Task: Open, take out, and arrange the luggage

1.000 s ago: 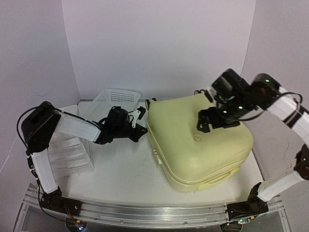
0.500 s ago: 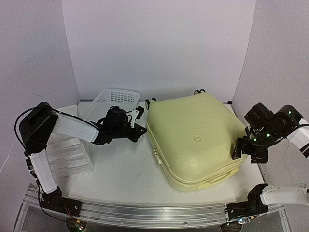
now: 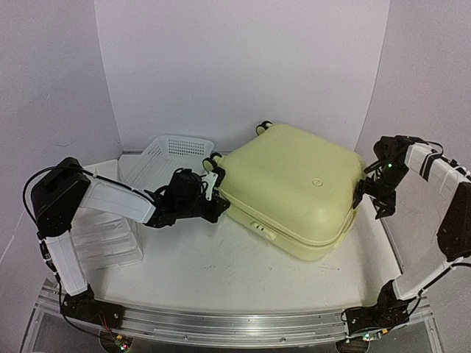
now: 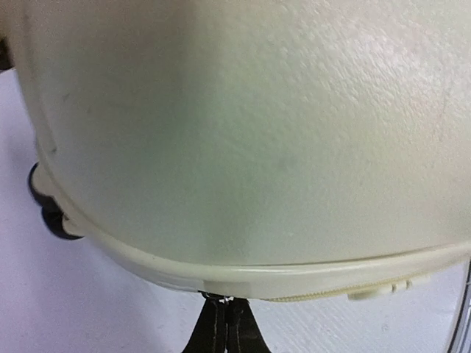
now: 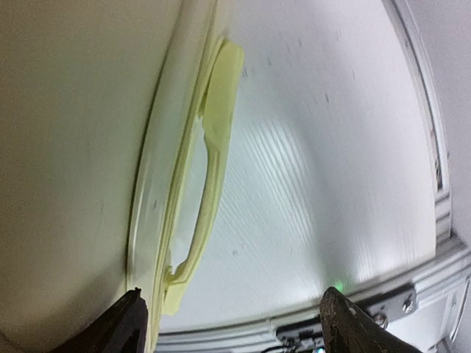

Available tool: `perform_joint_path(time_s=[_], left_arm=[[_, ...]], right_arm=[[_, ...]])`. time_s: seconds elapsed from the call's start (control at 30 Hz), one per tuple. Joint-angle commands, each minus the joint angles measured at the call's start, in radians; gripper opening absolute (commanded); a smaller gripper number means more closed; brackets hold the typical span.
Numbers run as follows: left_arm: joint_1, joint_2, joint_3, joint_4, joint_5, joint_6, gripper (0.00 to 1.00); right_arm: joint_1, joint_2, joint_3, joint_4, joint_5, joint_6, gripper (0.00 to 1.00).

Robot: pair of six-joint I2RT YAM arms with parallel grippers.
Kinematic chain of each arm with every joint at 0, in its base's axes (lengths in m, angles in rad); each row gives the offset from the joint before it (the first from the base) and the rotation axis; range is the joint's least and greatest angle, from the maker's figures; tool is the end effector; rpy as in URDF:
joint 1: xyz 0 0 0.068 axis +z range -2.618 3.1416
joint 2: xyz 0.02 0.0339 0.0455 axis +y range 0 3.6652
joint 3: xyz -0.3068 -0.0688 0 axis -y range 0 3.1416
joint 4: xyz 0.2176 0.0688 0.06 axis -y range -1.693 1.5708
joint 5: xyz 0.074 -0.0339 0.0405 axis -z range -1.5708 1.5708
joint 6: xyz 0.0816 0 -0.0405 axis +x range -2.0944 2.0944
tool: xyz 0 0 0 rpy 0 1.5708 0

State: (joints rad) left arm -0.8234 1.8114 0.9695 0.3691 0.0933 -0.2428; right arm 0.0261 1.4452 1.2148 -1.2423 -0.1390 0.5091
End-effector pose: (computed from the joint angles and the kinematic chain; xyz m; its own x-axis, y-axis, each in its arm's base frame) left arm 0.2806 -0.3140 0.2184 -0.4896 0.1761 -0.8540 0.6892 0.6782 -0.2552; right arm 0.2219 0.0171 0.2725 -0.8879 0.4597 -0.0183 0.4505 0.8768 0.1681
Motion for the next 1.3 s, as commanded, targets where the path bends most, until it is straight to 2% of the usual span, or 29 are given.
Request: perform_joint_path(time_s=[0.0,0.13,0.2,0.3,0.4,0.6,0.7,0.83,1.0,1.13,1.2,1.27], left_arm=[[-0.125,-0.003,0.082,0.082,0.135,-0.035,0.0],[-0.128,-0.011,0.065,0.073,0.109,-0.015,0.0],[-0.125,-0.031,0.048,0.063,0.073,0.02,0.0],[-0.097,-0.045,0.028,0.049,0.059,0.054,0.0],[-0.036,-0.052,0.006,0.048,0.085,0.028,0.0],[0.001,-0.097,-0.045,0.055,0.037,0.147,0.0],[0.011,-0.094,-0.112,0.191,0.078,0.263,0.0],[0.051,-0.048,-0.181,0.455,0.257,0.322,0.0],[0.055,0.001,-0.144,0.532,0.389,0.352,0.0],[0.094,0.111,-0.178,0.856,0.439,0.287,0.0],[0.132,0.176,-0.164,0.966,0.494,0.238,0.0],[0.148,0.201,-0.174,1.017,0.469,0.23,0.0]], right_arm=[[0.024,0.077,0.152,0.265,-0.001,-0.176,0.83],[0.024,0.019,0.183,0.141,0.163,-0.222,0.89],[0.024,-0.048,0.181,0.107,0.178,-0.239,0.92],[0.035,-0.128,0.21,0.093,0.052,-0.297,0.92],[0.095,-0.157,0.265,0.088,0.005,-0.334,0.93],[0.305,-0.104,0.355,0.112,-0.06,-0.413,0.93],[0.46,-0.042,0.385,0.147,-0.025,-0.539,0.93],[0.561,0.054,0.439,0.207,0.01,-0.636,0.93],[0.59,0.129,0.496,0.277,-0.053,-0.655,0.94],[0.591,0.133,0.462,0.349,-0.087,-0.65,0.95],[0.592,0.139,0.451,0.365,-0.106,-0.645,0.95],[0.592,0.145,0.446,0.368,-0.121,-0.643,0.95]])
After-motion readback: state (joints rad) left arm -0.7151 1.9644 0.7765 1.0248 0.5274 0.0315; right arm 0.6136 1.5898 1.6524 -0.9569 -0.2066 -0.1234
